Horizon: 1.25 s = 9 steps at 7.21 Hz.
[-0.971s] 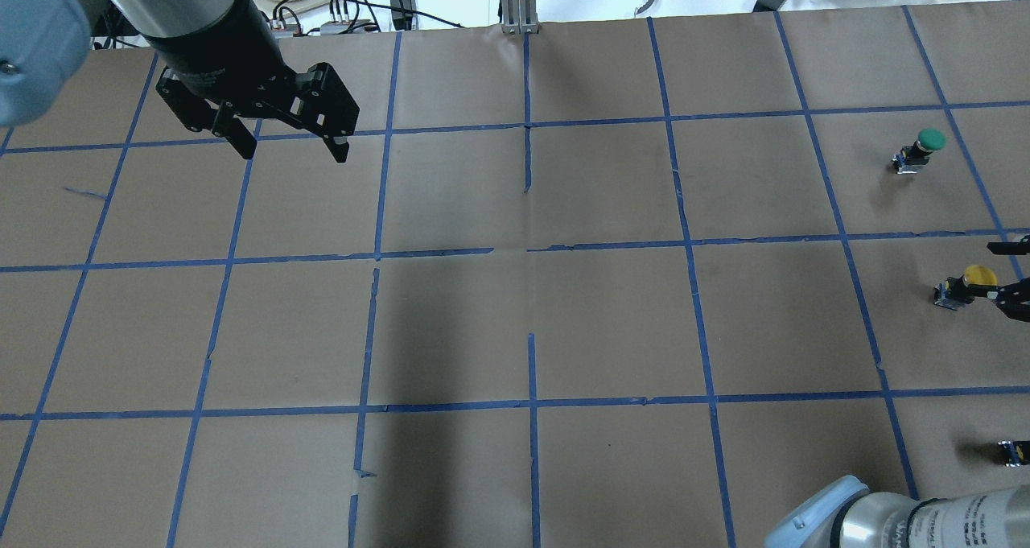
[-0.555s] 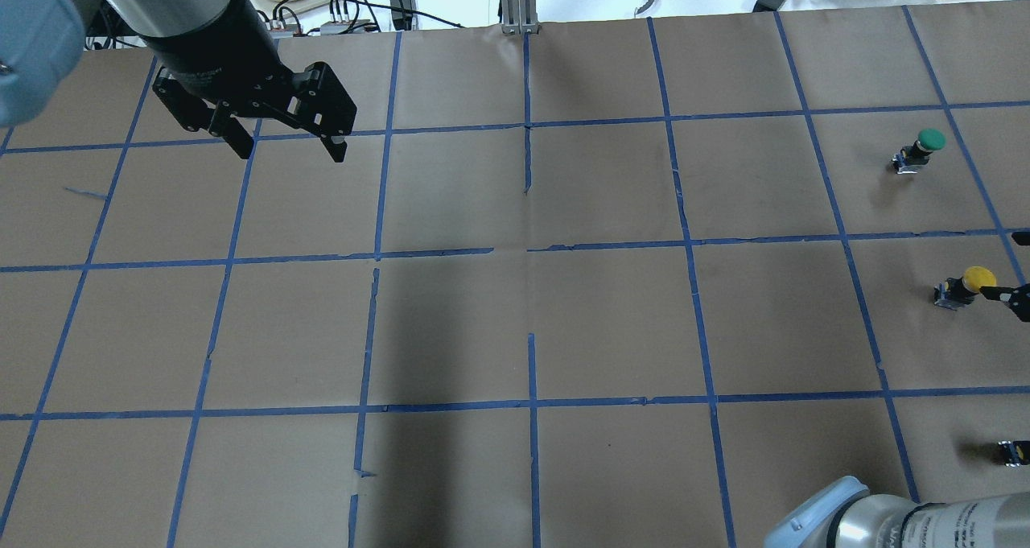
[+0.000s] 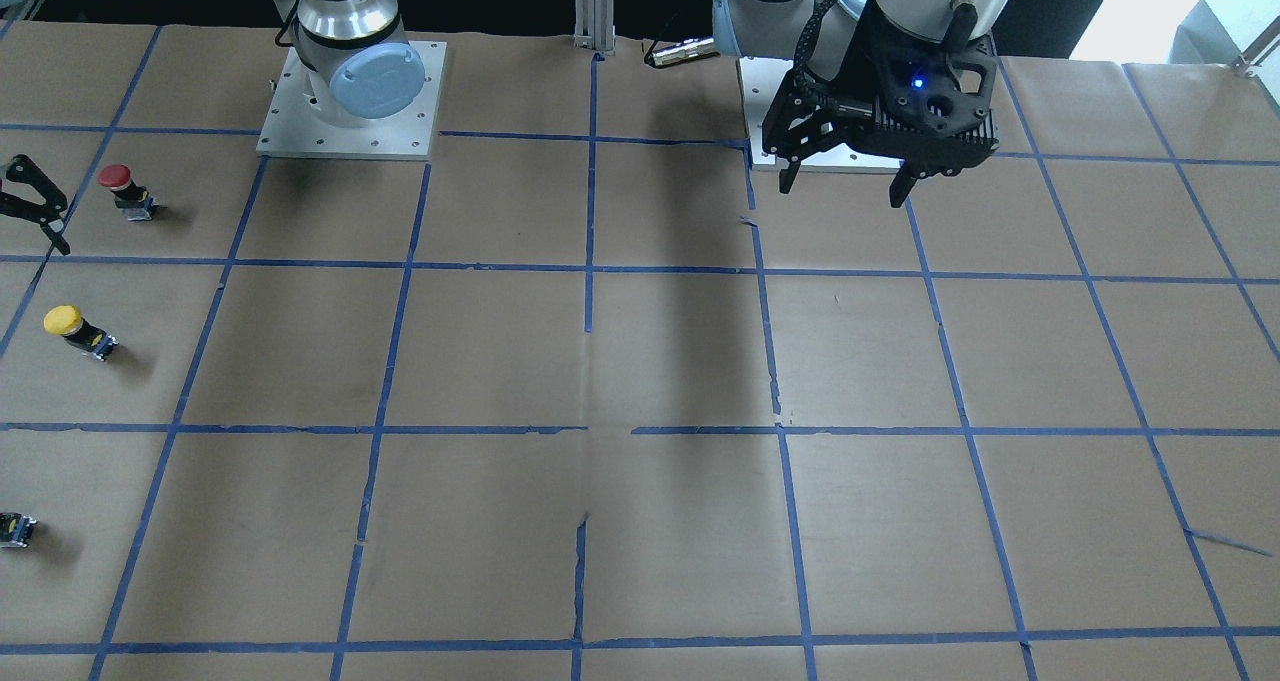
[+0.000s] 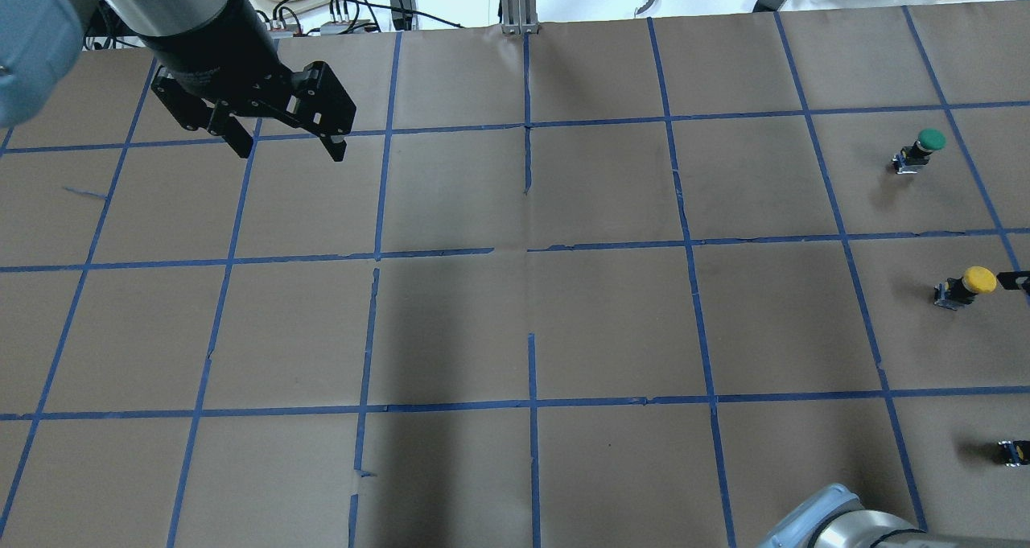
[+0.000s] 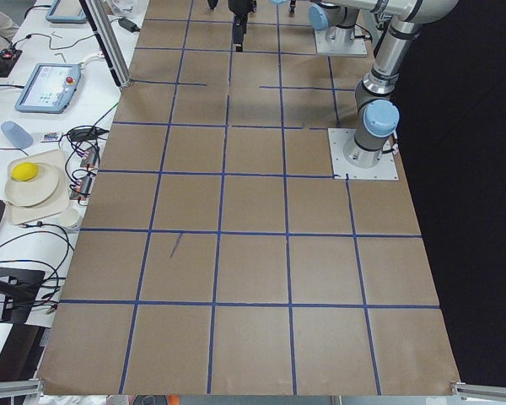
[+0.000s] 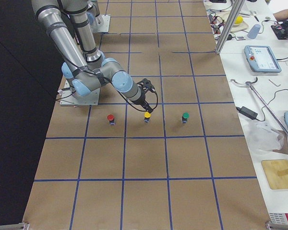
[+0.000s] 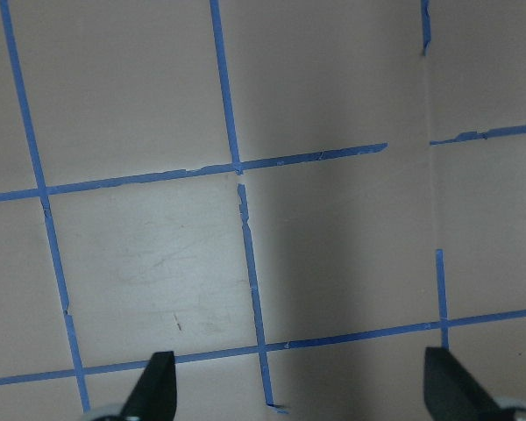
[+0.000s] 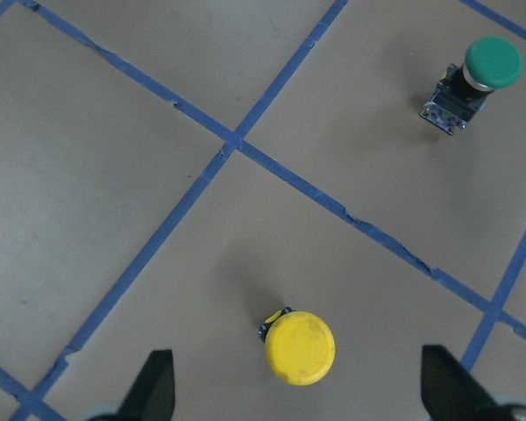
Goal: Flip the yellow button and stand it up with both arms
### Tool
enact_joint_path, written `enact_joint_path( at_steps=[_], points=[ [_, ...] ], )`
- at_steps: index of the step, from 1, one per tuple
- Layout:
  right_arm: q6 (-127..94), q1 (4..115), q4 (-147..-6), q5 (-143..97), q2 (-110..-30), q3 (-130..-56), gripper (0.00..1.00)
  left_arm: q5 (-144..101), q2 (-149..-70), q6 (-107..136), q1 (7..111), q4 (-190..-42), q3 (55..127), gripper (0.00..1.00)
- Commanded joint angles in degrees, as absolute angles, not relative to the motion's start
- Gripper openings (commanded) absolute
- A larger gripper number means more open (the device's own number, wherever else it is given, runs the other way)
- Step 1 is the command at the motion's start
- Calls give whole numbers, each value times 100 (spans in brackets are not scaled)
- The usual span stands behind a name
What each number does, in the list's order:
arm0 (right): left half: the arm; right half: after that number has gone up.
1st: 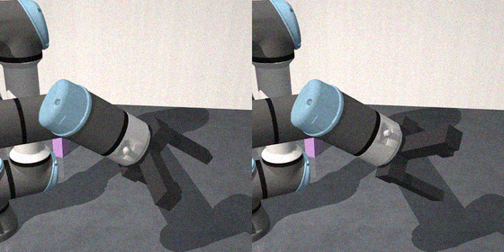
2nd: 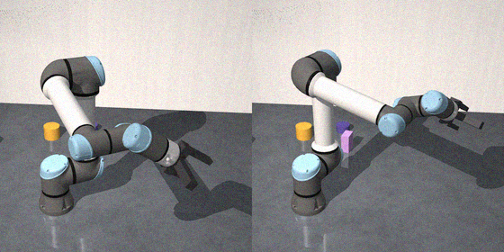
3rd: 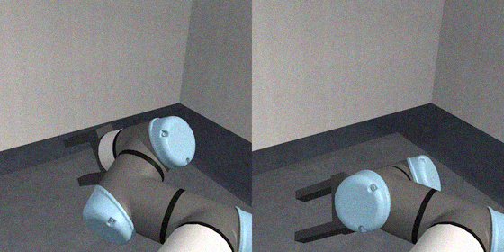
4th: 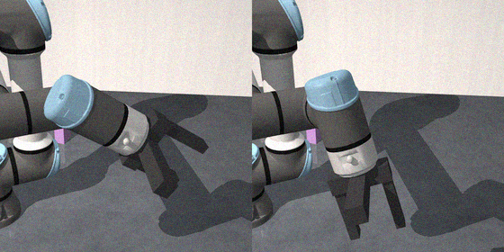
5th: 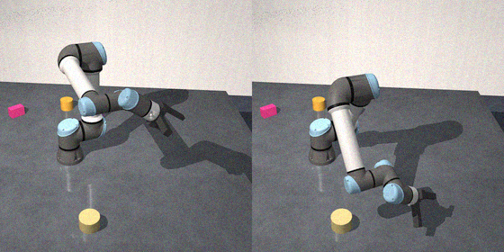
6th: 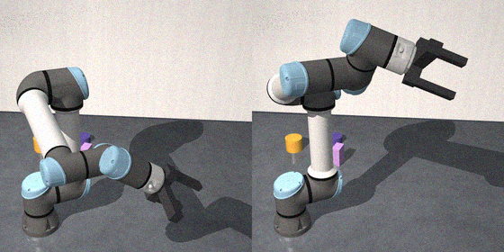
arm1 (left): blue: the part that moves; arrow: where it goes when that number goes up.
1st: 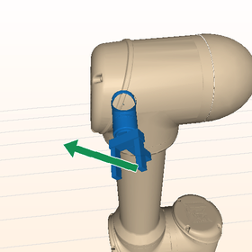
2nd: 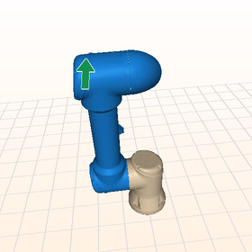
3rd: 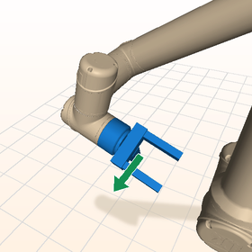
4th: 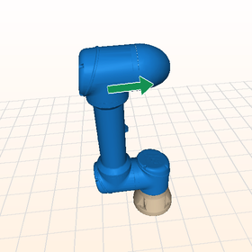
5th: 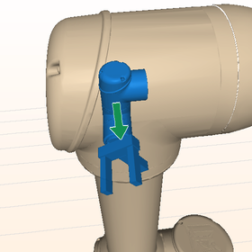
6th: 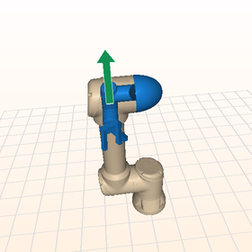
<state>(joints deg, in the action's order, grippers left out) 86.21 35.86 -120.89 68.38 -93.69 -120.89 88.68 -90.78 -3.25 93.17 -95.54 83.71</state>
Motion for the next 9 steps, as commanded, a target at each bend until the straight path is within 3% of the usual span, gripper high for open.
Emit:
enact_joint_path(
  at_steps=[1,3,5,9],
  points=[
    [6505,4330,-11011,7547,-9886,-11544,100,8868,-9079,-325,9316,-9554,8367,100],
    [4354,5172,-9718,7952,-9888,-10560,100,8868,-9070,-325,9316,-9562,8367,100],
    [1623,6479,-9002,8337,-9888,-10022,100,8868,-9070,-325,9316,-9554,8367,100],
    [-1587,8944,-8578,8771,-9870,-9764,100,8894,-9070,-325,9316,-9571,8376,100]
  ],
)
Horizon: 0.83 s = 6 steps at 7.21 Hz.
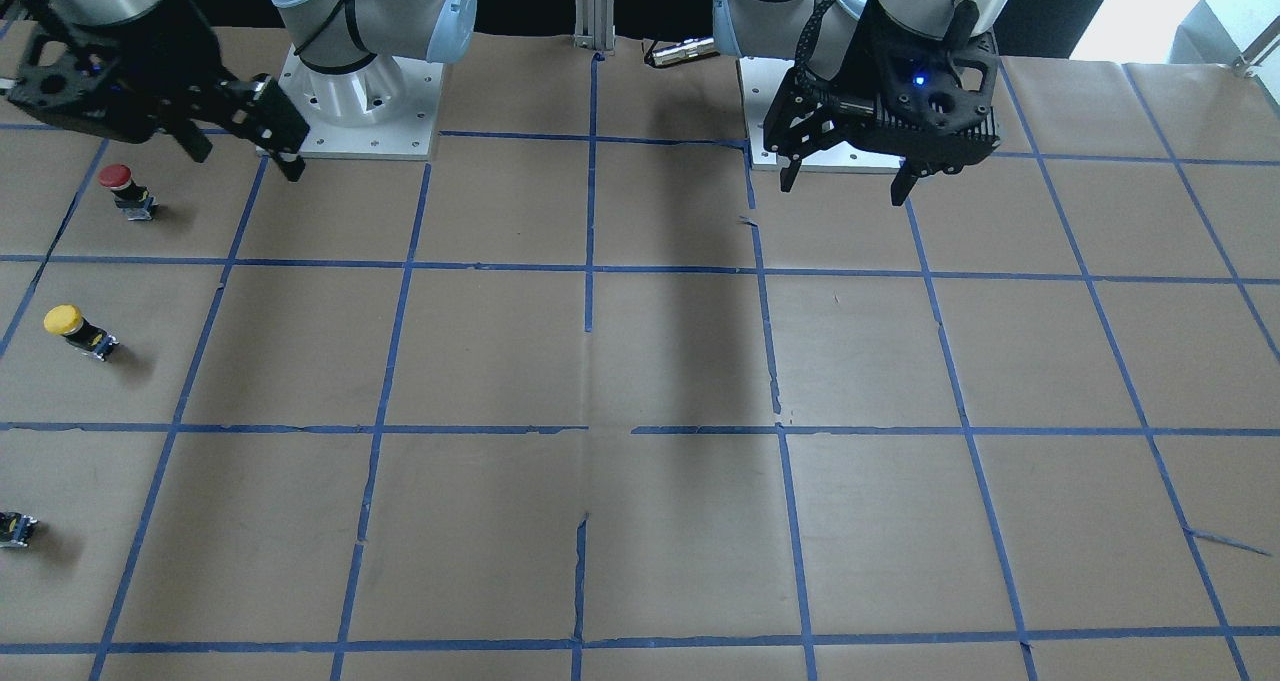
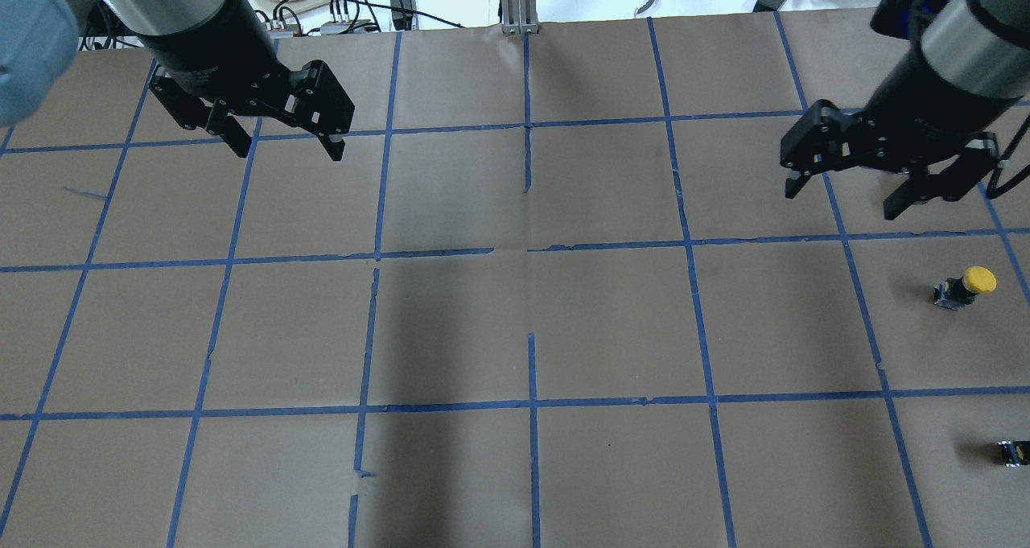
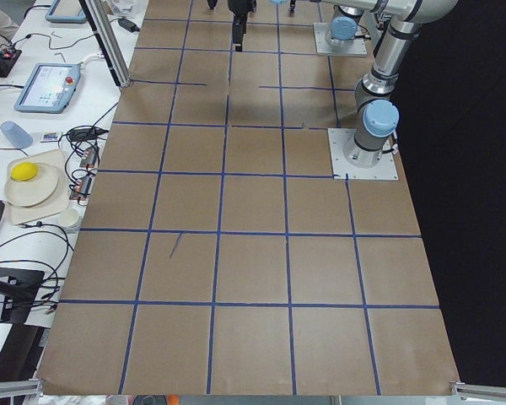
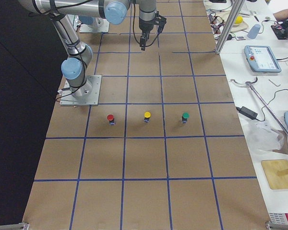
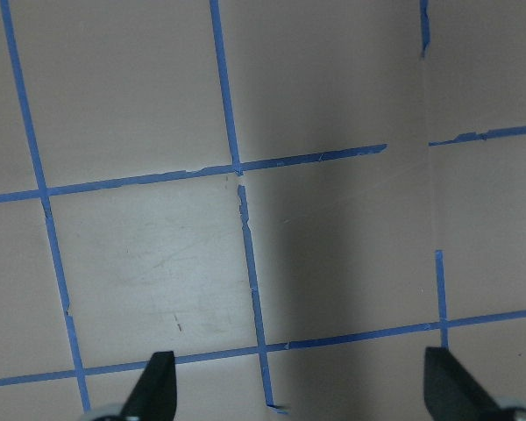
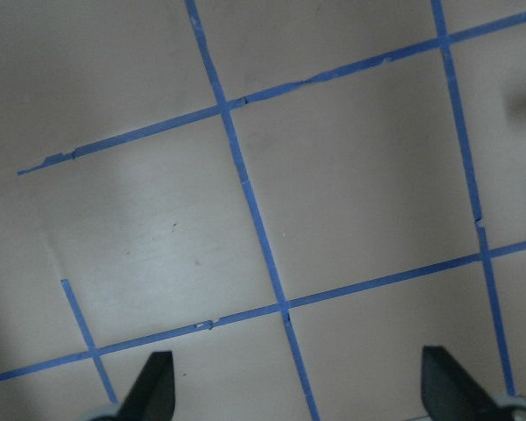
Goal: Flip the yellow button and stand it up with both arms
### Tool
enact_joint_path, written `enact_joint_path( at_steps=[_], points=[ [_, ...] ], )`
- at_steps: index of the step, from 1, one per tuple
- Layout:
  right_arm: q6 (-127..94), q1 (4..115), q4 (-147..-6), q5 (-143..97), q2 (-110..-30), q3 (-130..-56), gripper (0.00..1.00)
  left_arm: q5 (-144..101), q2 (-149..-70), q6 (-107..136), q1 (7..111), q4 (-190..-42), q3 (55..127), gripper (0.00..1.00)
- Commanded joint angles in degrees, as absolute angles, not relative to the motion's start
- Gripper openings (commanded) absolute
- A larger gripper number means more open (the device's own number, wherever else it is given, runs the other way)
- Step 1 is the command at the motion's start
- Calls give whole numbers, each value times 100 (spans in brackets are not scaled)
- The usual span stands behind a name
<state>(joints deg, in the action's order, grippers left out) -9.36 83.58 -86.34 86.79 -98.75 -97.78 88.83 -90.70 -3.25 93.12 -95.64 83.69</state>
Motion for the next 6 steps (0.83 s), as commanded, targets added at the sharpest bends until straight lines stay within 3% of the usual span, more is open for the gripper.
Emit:
enact_joint_path(
  at_steps=[1,6],
  points=[
    [-1530,9017,-8569,9015,-9905,-9799,100,8877,-9079,-325,9308,-9563,8376,100],
    [-861,8947,-8666,9132,-9835,-9782,100,8877,-9079,-325,9308,-9580,8376,100]
  ],
)
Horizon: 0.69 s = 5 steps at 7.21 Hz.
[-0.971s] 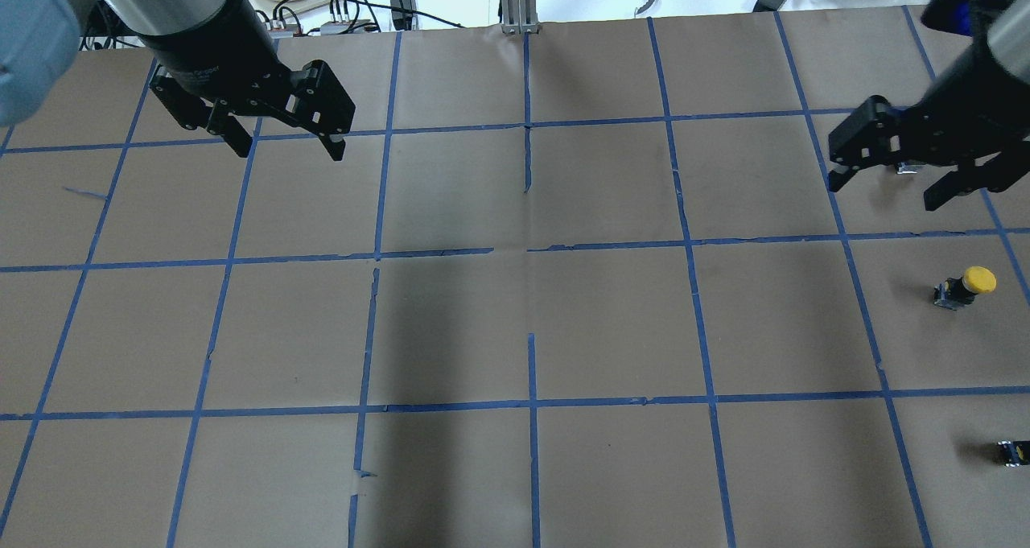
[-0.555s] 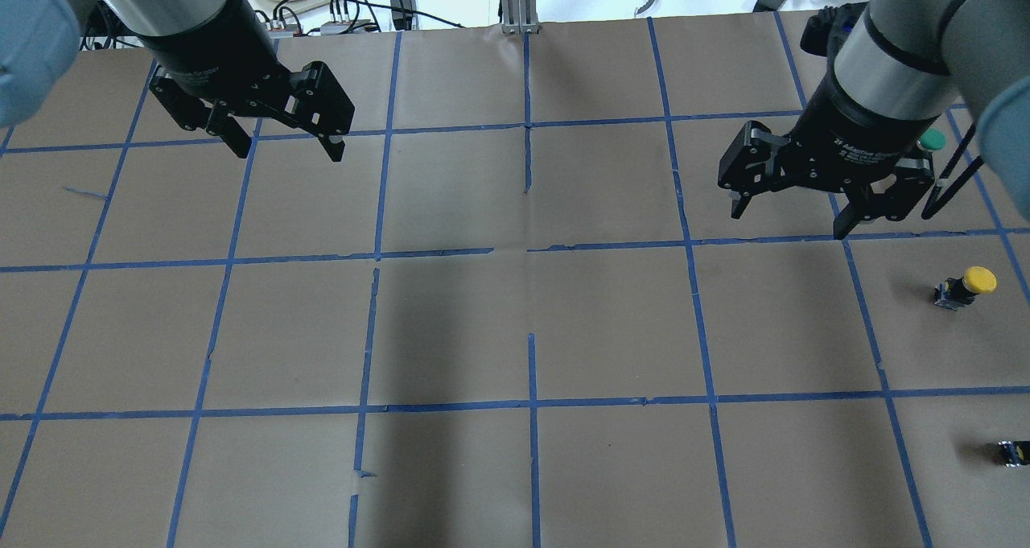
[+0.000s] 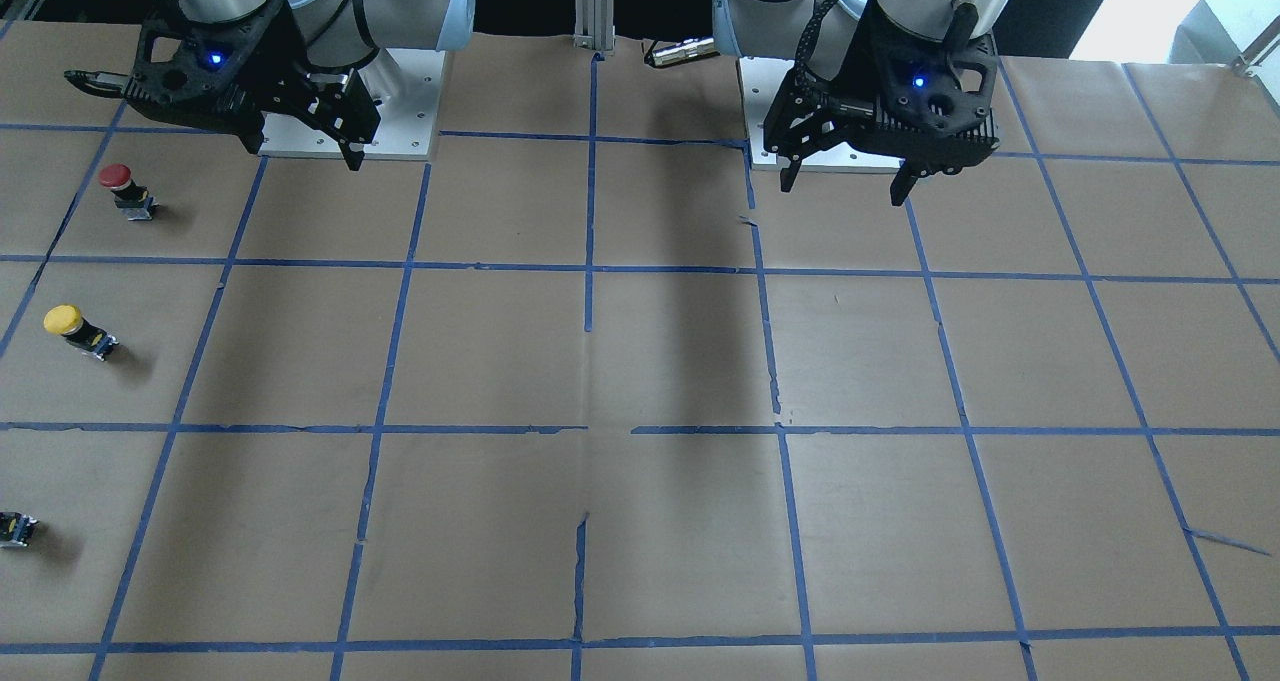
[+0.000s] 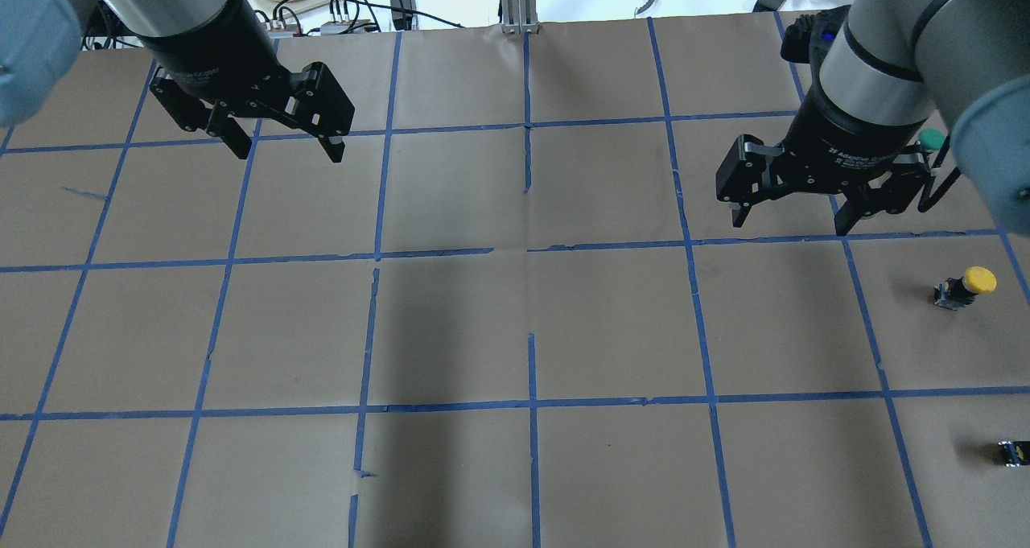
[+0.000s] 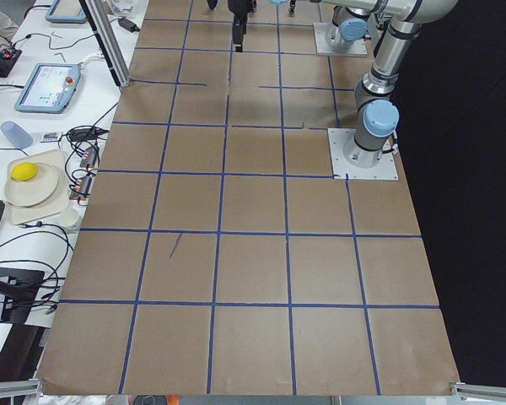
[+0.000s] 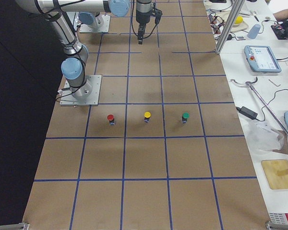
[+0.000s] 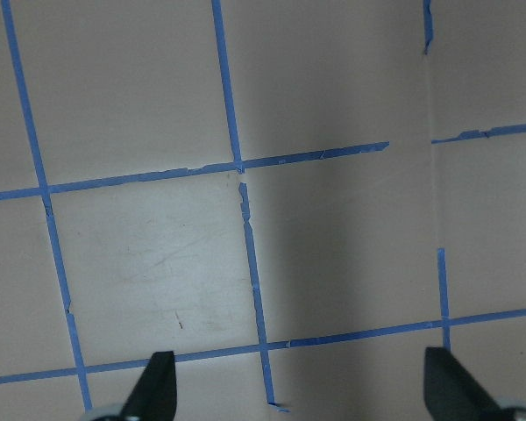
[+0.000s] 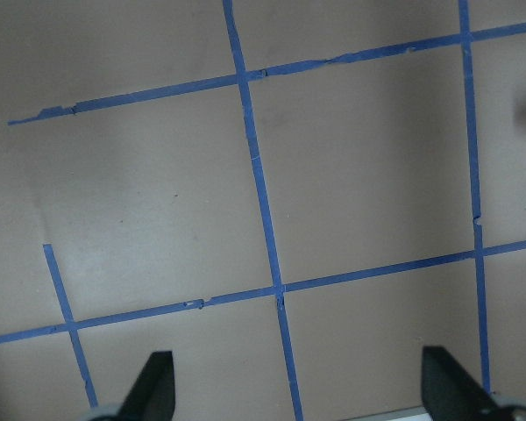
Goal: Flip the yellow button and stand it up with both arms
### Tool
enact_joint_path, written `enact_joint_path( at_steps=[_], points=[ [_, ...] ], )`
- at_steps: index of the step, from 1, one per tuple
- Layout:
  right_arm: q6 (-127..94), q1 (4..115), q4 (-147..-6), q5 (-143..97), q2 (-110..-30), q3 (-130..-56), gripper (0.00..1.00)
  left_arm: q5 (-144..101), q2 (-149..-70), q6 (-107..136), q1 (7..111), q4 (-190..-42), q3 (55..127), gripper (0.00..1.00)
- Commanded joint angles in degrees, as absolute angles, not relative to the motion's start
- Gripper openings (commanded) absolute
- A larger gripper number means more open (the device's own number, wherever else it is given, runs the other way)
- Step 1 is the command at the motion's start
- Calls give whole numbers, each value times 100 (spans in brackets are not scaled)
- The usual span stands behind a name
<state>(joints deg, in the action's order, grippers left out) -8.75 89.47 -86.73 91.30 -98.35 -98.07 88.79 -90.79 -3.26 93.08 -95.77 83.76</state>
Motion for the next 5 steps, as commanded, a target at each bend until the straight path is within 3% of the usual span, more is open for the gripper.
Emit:
enact_joint_path(
  at_steps=[1,5],
  points=[
    [-861,8947,-8675,9114,-9826,-9782,100,8877,-9070,-325,9308,-9571,8376,100],
    [-861,8939,-8701,9062,-9844,-9738,100,8877,-9070,-325,9308,-9571,8376,100]
  ],
)
